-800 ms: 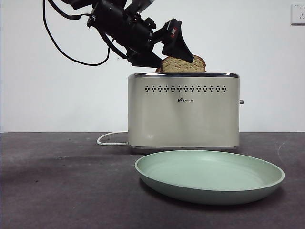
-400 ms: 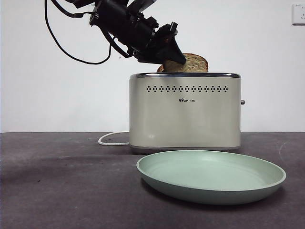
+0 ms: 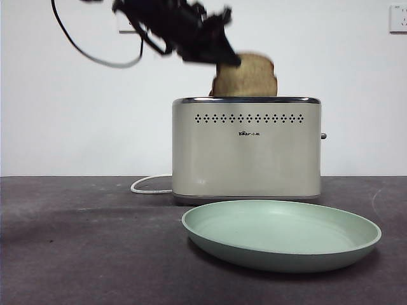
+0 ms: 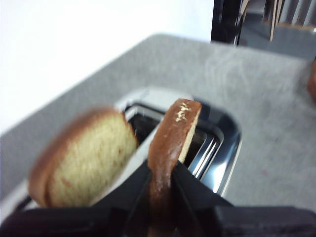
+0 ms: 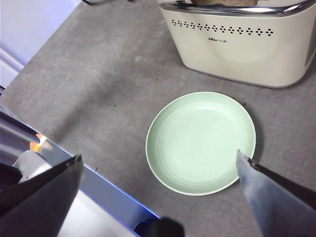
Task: Take the bread from the toaster,put the bread on the plate,put the plate on the table
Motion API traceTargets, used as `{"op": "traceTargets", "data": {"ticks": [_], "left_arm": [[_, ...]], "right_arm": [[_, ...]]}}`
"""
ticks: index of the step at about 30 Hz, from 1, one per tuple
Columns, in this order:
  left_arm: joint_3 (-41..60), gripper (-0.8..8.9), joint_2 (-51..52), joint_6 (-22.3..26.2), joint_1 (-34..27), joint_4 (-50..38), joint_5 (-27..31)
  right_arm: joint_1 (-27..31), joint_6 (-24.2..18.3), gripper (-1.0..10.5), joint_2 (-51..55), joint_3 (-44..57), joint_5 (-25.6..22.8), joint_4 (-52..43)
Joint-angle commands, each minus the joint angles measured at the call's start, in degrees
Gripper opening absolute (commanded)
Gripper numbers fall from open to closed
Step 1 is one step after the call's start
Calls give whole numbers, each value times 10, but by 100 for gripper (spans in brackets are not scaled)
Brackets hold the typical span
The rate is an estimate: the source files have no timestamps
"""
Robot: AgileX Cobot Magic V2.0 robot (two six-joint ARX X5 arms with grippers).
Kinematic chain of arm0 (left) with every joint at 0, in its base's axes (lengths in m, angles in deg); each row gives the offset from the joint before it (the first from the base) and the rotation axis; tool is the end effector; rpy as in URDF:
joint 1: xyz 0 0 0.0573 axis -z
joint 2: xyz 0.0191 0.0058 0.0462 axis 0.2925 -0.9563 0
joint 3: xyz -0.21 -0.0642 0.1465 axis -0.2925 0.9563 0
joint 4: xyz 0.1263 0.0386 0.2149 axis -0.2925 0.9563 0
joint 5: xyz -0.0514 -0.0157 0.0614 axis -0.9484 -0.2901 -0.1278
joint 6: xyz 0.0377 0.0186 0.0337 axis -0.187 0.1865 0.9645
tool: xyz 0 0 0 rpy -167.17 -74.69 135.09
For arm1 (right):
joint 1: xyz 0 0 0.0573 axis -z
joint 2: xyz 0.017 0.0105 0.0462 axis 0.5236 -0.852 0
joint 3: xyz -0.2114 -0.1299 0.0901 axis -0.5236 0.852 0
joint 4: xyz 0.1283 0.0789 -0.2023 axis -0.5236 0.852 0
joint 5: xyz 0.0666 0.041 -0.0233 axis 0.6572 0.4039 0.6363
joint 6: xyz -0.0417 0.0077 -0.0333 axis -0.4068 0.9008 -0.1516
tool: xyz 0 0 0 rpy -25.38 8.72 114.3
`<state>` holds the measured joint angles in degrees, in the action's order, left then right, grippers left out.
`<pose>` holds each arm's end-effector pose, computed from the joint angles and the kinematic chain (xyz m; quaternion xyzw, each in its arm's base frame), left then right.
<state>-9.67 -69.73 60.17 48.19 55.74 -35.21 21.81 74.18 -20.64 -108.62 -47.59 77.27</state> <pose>0.3565 -0.2283 0.3231 0.1051 0.1132 -0.4541 0.8775 0.0942 0.0316 0.3595 0.0542 0.3310 0.3313 0.8819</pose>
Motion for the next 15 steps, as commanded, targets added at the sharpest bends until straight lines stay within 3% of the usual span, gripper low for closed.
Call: {"op": "traceTargets", "data": {"ticks": [1,7,15], "left_arm": [[-21,-8,30,1,2,8,-7],[-25,-8,102,1,2,47,-2],[-25,-8,233,3,2,178,22]], "right_arm": [[-1,-8,564,-2,-1,-1,-1],[-1,-18,564,-20,-1,-1,-1],[-1,-17,563,-80,-1,-2,-2]]}}
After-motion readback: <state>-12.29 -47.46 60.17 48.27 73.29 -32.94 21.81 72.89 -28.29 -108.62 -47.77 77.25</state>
